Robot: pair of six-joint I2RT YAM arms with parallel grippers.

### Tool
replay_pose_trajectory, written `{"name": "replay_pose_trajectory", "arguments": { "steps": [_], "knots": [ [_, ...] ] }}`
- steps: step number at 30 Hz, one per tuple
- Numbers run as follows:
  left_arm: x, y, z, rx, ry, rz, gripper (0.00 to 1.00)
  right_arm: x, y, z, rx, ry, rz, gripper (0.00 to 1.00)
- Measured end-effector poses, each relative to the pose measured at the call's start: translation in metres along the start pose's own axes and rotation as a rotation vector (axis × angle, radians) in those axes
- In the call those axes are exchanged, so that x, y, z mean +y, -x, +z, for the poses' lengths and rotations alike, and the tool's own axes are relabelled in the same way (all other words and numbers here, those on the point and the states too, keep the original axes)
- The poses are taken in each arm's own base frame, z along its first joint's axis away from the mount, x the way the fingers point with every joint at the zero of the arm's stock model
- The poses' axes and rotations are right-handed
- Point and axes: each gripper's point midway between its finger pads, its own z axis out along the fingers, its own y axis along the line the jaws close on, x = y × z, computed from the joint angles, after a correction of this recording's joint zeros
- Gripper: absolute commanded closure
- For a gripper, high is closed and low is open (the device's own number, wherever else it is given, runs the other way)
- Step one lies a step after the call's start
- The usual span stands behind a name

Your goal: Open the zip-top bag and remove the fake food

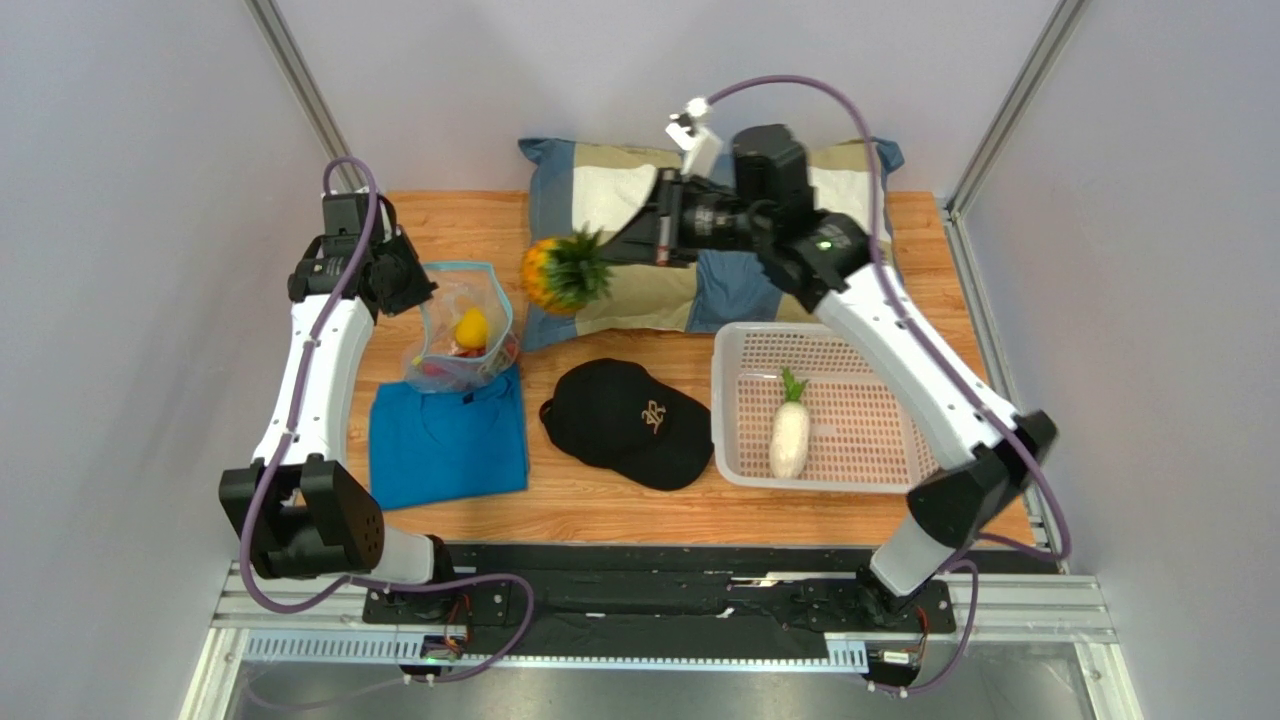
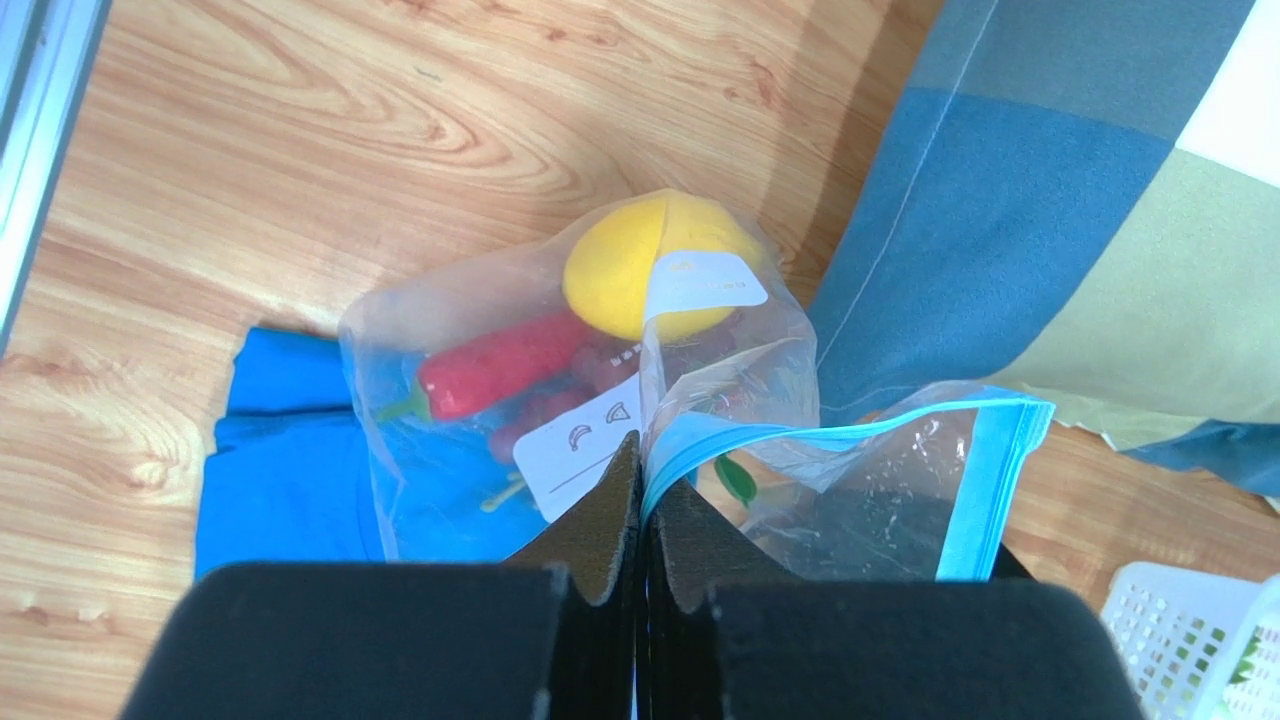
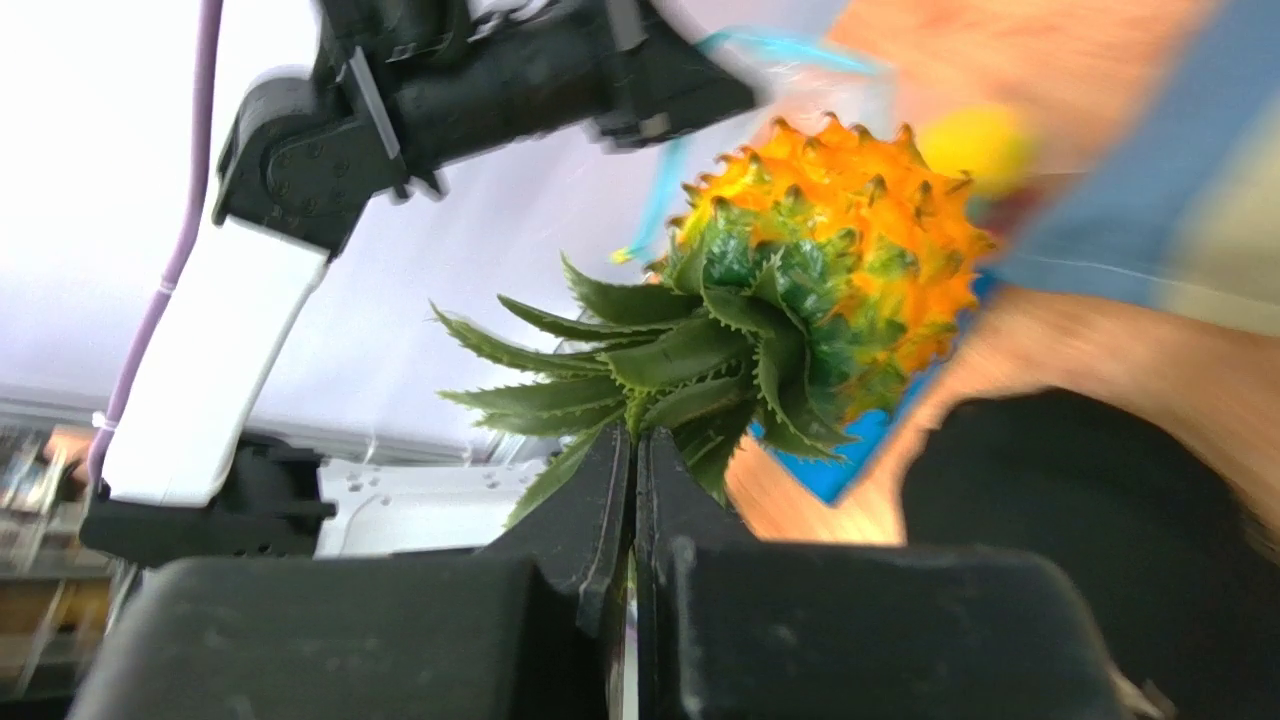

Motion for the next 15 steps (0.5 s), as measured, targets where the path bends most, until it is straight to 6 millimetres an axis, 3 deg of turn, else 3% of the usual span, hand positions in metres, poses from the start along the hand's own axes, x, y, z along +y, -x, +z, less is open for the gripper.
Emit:
{"name": "replay_pose_trajectory", "arguments": {
  "steps": [4, 7, 11, 15],
  "knots": [
    [0.001, -0.002, -0.003, -0.009, 0.002, -0.021, 1.00, -0.027, 0.017, -0.074, -0.107, -0.189, 0.019, 1.00],
    [0.004, 0.002, -0.005, -0.029, 0.026, -0.042, 1.00, -0.060, 0.009, -0.128, -0.171, -0.403, 0.034, 1.00],
    [0.008, 0.010, -0.013, -0.071, 0.059, -0.079, 1.00, -0.120, -0.039, -0.200, -0.181, -0.746, 0.075, 1.00],
    [0.003, 0.020, -0.019, -0.099, 0.048, -0.112, 1.00, -0.182, -0.092, -0.252, -0.122, -1.051, 0.137, 1.00]
  ]
}}
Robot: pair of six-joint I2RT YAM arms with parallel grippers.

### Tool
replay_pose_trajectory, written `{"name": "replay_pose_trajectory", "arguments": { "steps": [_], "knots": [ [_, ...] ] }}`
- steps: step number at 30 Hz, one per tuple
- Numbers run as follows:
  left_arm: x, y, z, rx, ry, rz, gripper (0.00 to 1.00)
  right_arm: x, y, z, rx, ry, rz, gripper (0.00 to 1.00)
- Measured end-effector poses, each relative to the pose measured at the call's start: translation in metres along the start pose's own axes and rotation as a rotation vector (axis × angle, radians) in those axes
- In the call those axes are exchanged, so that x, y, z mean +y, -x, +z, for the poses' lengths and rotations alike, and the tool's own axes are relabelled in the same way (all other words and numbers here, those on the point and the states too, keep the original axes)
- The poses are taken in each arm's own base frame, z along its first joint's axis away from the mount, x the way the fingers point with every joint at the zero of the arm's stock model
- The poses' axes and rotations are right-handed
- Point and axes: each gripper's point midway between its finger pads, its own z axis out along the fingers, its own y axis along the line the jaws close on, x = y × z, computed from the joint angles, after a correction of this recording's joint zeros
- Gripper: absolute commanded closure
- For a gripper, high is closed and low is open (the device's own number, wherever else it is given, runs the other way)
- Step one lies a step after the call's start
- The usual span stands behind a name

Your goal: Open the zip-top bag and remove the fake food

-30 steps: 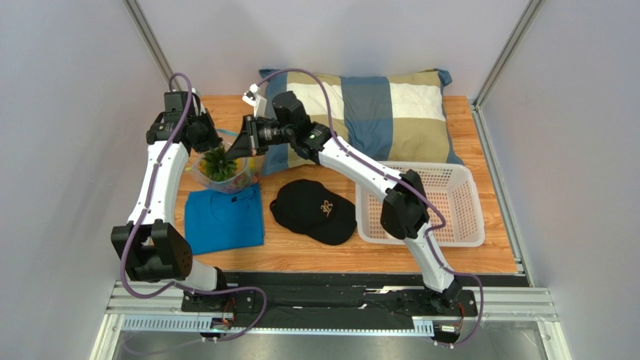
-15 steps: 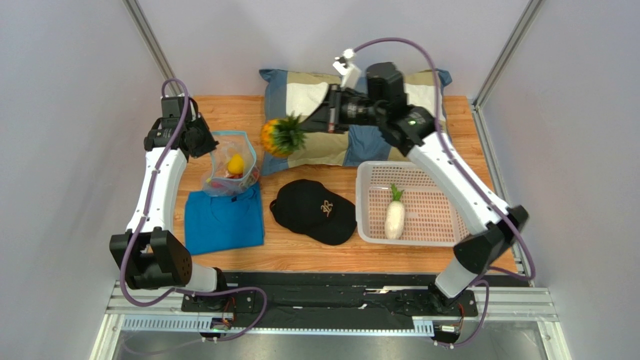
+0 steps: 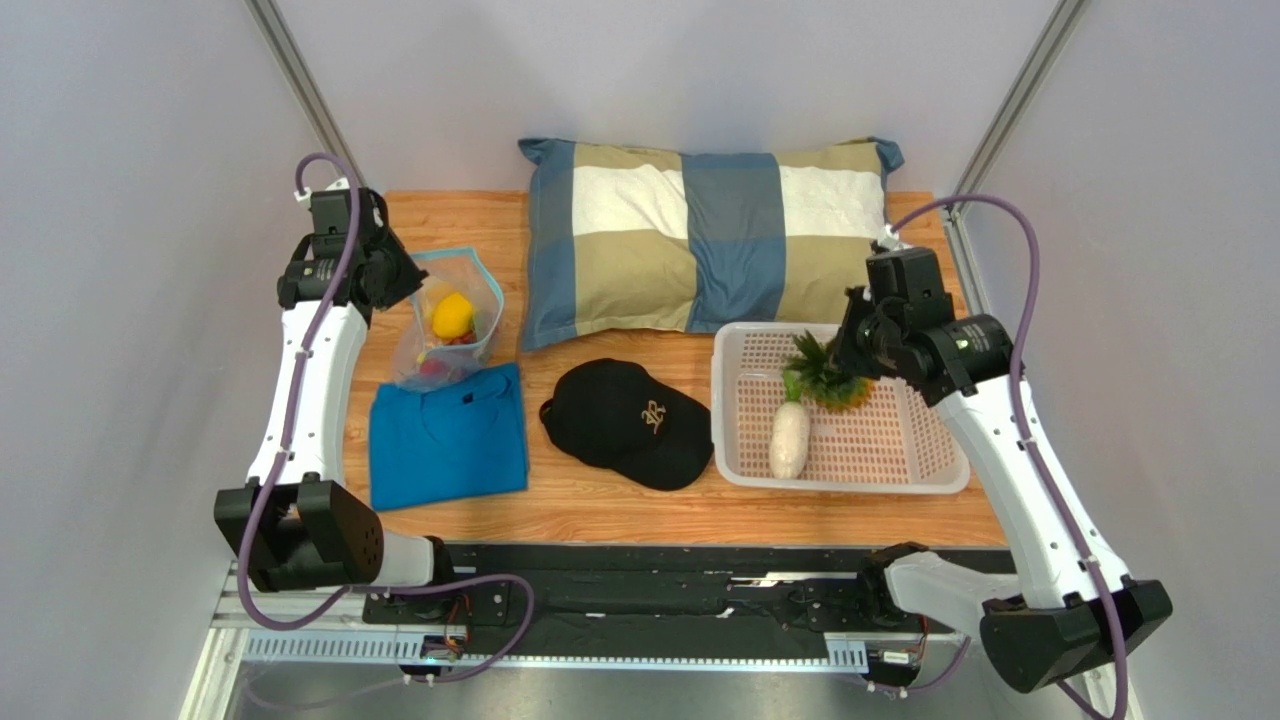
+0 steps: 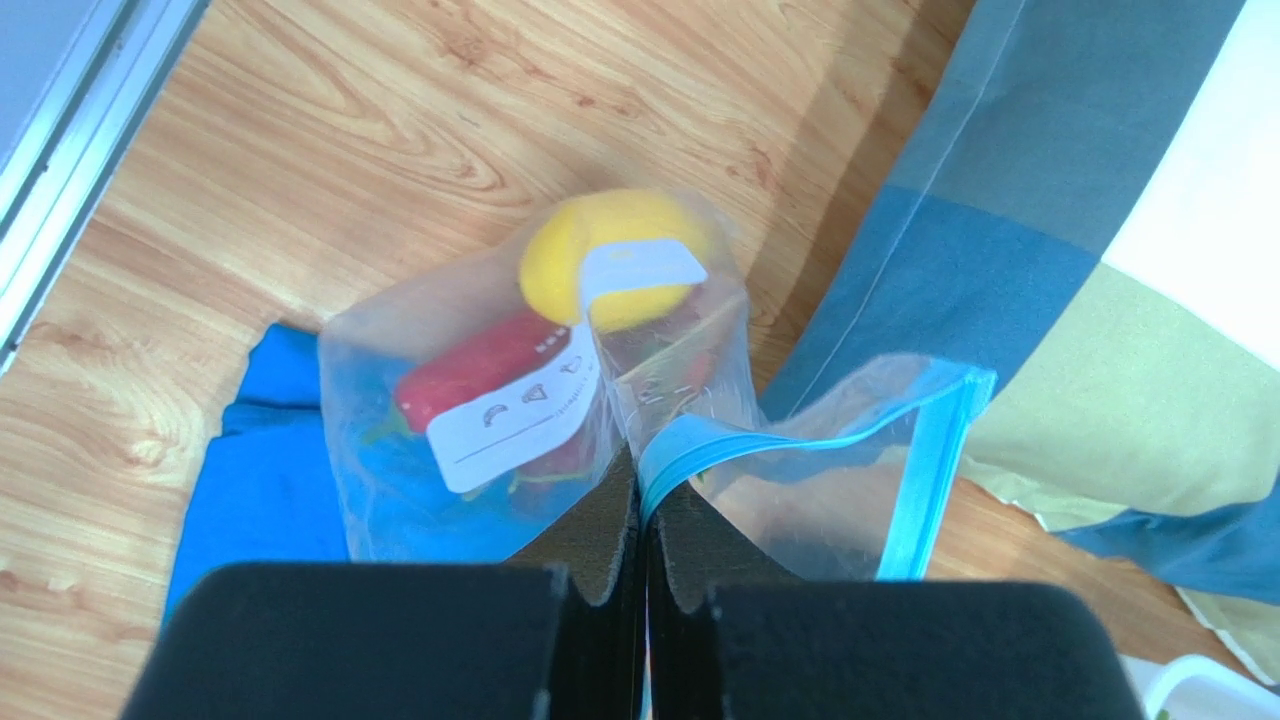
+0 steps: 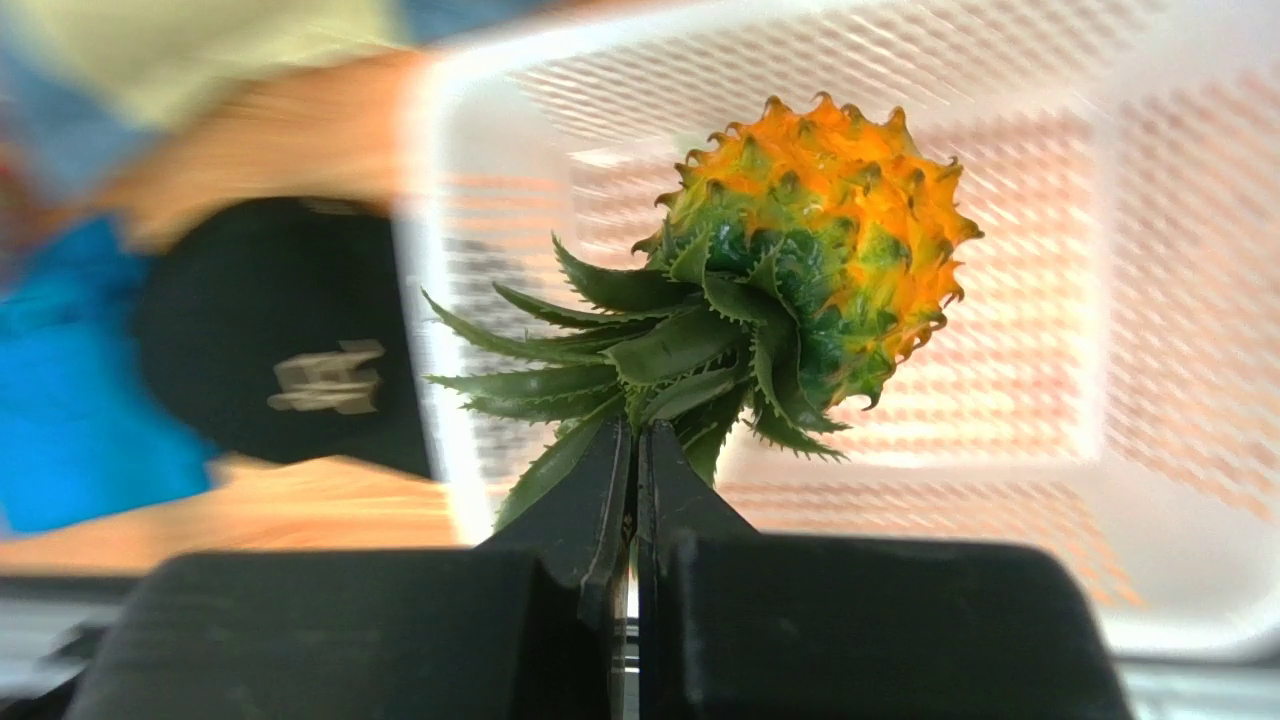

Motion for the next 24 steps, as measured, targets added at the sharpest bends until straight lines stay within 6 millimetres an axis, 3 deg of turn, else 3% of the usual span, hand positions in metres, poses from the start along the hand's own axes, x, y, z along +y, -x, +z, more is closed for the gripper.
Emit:
{"name": "replay_pose_trajectory", "arguments": {
  "steps": [4, 5, 7, 8, 9, 10, 12, 14, 16, 19, 22, 24],
  "knots": [
    [-0.007, -0.003, 0.001, 0.016, -0.036, -0.015, 1.00, -0.052, -0.036, 0.029, 0.093, -0.201, -0.009, 1.00],
    [-0.010, -0.004, 0.002, 0.024, -0.049, -0.017, 1.00, -0.065, -0.049, 0.037, 0.129, -0.252, -0.014, 0.91],
    [-0.014, -0.007, 0.004, 0.043, -0.073, -0.017, 1.00, -0.070, -0.056, 0.043, 0.143, -0.266, -0.010, 0.71],
    [-0.015, -0.010, 0.006, 0.055, -0.082, -0.017, 1.00, -0.071, -0.055, 0.046, 0.134, -0.268, -0.013, 0.53],
    [-0.017, -0.013, 0.009, 0.070, -0.091, -0.016, 1.00, -0.073, -0.056, 0.048, 0.133, -0.271, -0.020, 0.48],
    [-0.018, -0.017, 0.012, 0.087, -0.100, -0.015, 1.00, -0.074, -0.057, 0.049, 0.140, -0.277, -0.029, 0.28],
    [-0.021, -0.025, 0.017, 0.124, -0.123, -0.010, 1.00, -0.078, -0.058, 0.052, 0.152, -0.299, -0.043, 0.21],
    [-0.025, -0.029, 0.018, 0.141, -0.144, -0.006, 1.00, -0.075, -0.052, 0.048, 0.161, -0.311, -0.070, 0.20],
    [-0.028, -0.030, 0.018, 0.150, -0.165, -0.001, 1.00, -0.059, -0.032, 0.042, 0.122, -0.290, -0.093, 0.20],
    [-0.032, -0.031, 0.017, 0.156, -0.190, 0.006, 1.00, -0.014, 0.005, 0.030, 0.018, -0.191, -0.131, 0.21],
    [-0.035, -0.032, 0.016, 0.160, -0.211, 0.011, 1.00, 0.052, 0.031, 0.023, -0.092, -0.031, -0.191, 0.24],
    [-0.038, -0.032, 0.015, 0.165, -0.231, 0.014, 1.00, 0.101, 0.035, 0.028, -0.127, 0.087, -0.227, 0.28]
  ]
}}
